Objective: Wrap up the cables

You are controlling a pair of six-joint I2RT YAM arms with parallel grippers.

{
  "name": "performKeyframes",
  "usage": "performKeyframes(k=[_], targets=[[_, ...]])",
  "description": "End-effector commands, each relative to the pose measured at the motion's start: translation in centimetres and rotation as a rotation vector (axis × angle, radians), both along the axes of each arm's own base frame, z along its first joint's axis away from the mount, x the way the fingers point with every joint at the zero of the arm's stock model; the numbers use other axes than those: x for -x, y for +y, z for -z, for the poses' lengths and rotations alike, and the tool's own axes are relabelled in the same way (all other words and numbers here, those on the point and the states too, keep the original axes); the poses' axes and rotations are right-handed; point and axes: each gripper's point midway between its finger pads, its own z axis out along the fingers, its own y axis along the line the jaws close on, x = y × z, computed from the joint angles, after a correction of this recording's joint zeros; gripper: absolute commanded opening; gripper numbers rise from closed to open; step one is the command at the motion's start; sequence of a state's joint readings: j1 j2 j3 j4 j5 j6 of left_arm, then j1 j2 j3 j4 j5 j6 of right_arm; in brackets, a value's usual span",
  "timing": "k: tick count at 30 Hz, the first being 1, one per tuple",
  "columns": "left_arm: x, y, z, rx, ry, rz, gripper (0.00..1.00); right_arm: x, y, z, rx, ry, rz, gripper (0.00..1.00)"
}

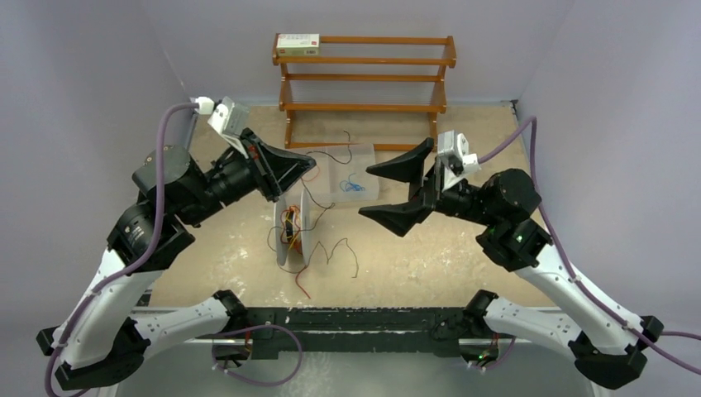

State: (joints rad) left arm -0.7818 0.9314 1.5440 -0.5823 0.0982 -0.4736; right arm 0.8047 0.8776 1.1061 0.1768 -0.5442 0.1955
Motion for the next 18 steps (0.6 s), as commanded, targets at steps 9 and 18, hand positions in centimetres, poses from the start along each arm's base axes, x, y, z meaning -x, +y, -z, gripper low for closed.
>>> performKeyframes(k=[9,18], targets=[[2.7,-1.6,-3.2,0.111,-0.256,0.183,0.00,1.4,-0.5,-5.6,-0.412,0.389,-0.173,0.84],[5.0,-1.3,-3.5,0.129,-0.441,0.265,0.00,1.7,-0.8,-5.3,-0.532,0.562,-0.286,0.86]])
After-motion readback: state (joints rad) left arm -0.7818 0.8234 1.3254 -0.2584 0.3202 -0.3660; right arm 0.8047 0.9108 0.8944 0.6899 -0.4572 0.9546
